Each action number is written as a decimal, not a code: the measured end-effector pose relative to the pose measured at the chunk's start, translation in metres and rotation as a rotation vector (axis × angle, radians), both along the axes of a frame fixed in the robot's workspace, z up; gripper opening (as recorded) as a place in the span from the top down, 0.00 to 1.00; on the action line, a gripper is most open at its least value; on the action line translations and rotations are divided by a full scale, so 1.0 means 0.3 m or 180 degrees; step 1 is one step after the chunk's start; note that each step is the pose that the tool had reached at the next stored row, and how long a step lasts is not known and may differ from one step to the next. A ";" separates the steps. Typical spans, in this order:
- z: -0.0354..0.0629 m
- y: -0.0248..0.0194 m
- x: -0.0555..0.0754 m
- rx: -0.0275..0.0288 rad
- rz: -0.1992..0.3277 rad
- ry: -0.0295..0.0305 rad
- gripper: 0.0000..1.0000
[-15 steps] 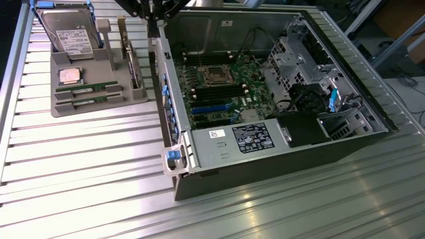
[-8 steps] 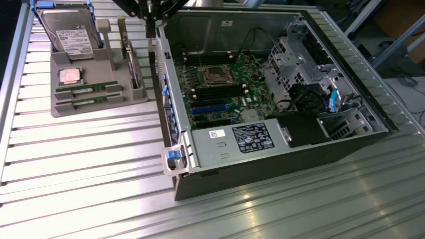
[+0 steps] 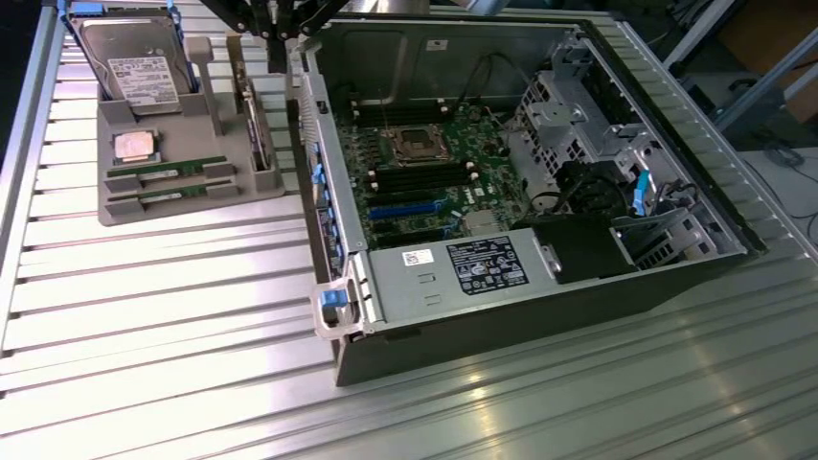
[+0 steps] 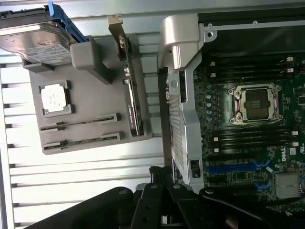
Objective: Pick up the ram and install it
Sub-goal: 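Reach for the ram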
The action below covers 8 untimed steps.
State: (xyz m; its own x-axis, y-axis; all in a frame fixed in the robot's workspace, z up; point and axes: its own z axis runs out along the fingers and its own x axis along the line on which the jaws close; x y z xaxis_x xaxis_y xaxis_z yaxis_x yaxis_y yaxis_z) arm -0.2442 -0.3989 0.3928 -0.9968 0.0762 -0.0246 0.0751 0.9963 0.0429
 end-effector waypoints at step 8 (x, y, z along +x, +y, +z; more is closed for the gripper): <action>0.000 0.000 -0.026 -0.0002 0.0000 0.0000 0.89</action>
State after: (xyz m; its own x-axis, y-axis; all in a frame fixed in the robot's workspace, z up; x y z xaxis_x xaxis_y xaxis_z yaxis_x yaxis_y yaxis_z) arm -0.2519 -0.3989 0.3927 -0.9968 0.0762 -0.0246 0.0751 0.9963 0.0423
